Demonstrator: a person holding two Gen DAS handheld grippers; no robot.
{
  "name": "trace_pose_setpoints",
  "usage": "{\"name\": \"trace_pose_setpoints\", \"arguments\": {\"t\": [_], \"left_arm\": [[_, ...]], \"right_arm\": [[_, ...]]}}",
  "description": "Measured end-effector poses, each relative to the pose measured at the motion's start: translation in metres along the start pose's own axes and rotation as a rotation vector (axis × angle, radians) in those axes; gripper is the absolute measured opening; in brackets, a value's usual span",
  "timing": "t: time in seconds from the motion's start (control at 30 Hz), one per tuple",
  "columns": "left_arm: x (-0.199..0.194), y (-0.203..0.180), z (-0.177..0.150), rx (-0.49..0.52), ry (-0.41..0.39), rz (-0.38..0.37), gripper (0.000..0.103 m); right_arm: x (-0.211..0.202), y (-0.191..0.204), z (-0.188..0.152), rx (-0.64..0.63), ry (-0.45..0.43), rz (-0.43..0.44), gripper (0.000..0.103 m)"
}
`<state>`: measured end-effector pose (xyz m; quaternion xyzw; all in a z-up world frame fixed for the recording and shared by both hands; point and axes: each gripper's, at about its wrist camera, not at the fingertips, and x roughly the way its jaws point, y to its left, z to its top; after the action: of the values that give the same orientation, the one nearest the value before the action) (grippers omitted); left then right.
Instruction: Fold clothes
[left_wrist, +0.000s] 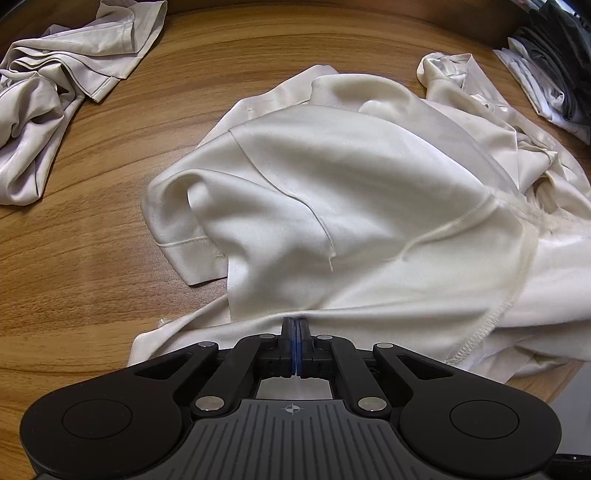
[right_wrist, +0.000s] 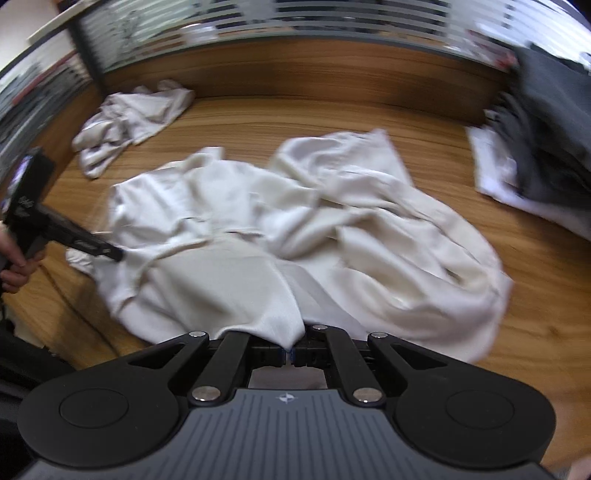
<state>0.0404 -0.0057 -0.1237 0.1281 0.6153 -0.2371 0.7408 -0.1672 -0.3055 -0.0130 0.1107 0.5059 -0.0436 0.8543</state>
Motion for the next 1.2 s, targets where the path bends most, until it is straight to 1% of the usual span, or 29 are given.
{"name": "trace_pose_setpoints", "arguments": {"t": [0.2,0.3,0.43,0.47,0.53,0.57,0.67,0.7,0.8,0.9,1.0,1.07,1.2], "left_arm": [[0.001,0.0,0.001,-0.008,0.002,-0.001,0.004],[0.001,0.004,0.001,-0.025,0.004,-0.013,0.004],[0.001,0.008,0.002,-0.056,0.006,-0.039,0.004],[0.001,0.007,0.002,-0.053,0.005,-0.033,0.006],[0.0,0.004,0.001,-0.025,0.0,0.002,0.006],[-0.002,0.003,0.001,-0.022,-0.003,-0.004,0.007],[-0.015,0.001,0.003,-0.027,-0.022,-0.053,0.011],[-0.021,-0.002,0.004,-0.018,-0.035,-0.069,0.012],[-0.041,-0.014,0.009,0.016,-0.071,-0.127,0.019],[-0.061,-0.033,0.013,0.061,-0.103,-0.183,0.021],[-0.079,-0.053,0.016,0.107,-0.133,-0.243,0.028],[-0.089,-0.068,0.014,0.153,-0.149,-0.283,0.03],[-0.103,-0.093,0.006,0.252,-0.163,-0.332,0.035]], "right_arm": [[-0.007,-0.022,-0.016,0.019,0.018,-0.087,0.002],[-0.011,-0.033,-0.02,0.043,0.018,-0.113,0.002],[-0.014,-0.037,-0.023,0.048,0.017,-0.15,0.002],[-0.015,-0.037,-0.023,0.045,0.015,-0.162,0.002],[-0.018,-0.037,-0.02,0.049,0.004,-0.188,0.002],[-0.02,-0.037,-0.019,0.048,0.0,-0.2,0.002],[-0.024,-0.032,-0.011,0.06,-0.022,-0.162,0.002],[-0.023,-0.026,-0.008,0.053,-0.024,-0.142,0.002],[-0.02,-0.008,0.001,0.033,-0.028,-0.072,0.002],[-0.014,0.011,0.012,0.019,-0.041,0.003,0.002],[-0.006,0.032,0.023,-0.021,-0.049,0.059,0.002],[-0.001,0.046,0.029,-0.035,-0.054,0.093,0.003],[0.011,0.065,0.042,-0.047,-0.054,0.17,0.003]]}}
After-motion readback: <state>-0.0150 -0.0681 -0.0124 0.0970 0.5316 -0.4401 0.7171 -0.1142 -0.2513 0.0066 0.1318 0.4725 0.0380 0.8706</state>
